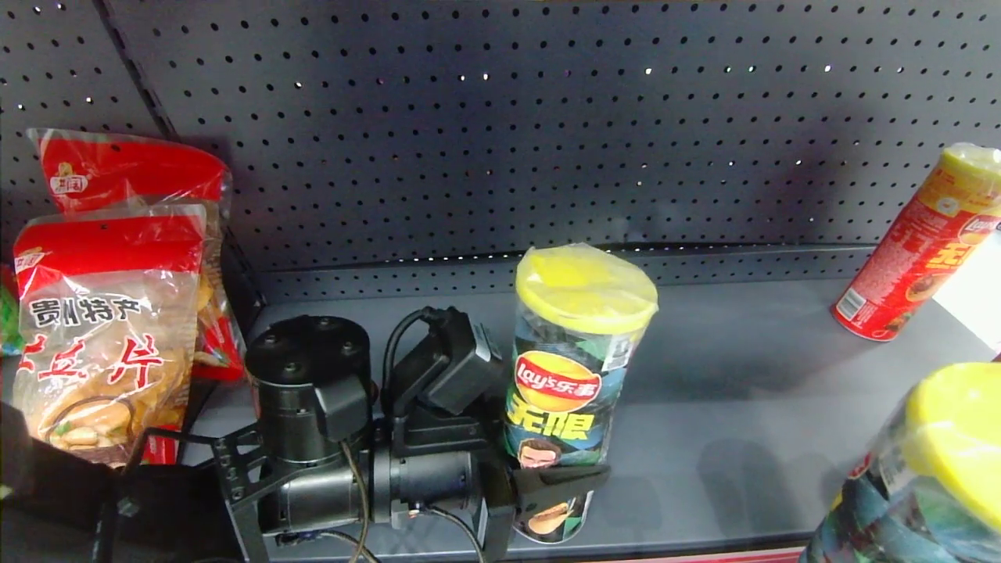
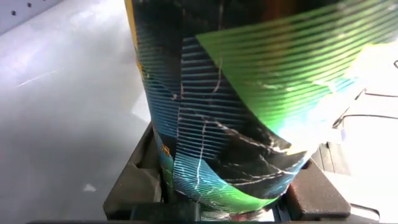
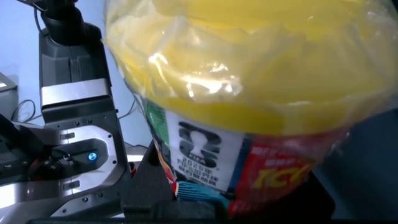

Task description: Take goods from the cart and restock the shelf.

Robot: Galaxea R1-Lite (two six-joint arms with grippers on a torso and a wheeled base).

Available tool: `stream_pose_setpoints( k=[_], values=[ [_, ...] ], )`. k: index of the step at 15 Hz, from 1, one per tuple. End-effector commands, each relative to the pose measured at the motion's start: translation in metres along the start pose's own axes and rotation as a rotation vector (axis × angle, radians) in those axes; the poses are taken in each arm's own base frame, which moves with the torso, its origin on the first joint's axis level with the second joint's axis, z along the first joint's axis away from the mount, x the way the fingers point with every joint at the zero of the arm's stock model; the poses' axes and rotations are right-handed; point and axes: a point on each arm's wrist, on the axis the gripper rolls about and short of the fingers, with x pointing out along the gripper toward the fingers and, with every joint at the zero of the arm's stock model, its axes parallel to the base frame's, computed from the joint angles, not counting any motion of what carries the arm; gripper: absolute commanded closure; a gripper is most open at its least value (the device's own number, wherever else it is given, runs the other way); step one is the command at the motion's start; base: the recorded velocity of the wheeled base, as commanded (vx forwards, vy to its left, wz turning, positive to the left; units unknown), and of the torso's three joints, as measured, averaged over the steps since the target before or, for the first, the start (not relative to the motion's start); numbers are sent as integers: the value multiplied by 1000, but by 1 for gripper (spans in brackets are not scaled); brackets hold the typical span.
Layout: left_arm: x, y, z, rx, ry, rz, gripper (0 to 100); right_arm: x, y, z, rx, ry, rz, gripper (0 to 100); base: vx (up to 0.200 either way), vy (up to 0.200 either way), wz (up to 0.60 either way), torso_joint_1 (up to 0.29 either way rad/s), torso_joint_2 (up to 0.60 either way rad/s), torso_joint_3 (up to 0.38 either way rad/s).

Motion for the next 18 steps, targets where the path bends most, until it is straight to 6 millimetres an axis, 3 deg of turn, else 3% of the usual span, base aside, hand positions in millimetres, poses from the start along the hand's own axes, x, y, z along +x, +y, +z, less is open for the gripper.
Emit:
stream_pose_setpoints(
  k=[1,6,8,16,17,18],
  values=[
    [11,7,-5,-9,12,-2,100,1,0,0,1,3,3,100,0,0,0,0,0,0],
    [35,21,-11,-17,8,3,100,1,0,-1,1,4,3,100,0,0,0,0,0,0],
    [37,17,-14,-22,17,-9,100,1,0,-1,1,5,5,100,0,0,0,0,0,0],
    [20,8,-18,-39,44,8,100,2,1,0,-2,3,14,100,0,0,0,0,0,0],
    [19,8,-20,-42,49,8,0,3,0,0,0,6,15,100,0,0,0,0,0,0],
    [19,9,-20,-43,50,13,0,3,0,0,-1,6,15,100,0,0,0,0,0,0]
  ],
)
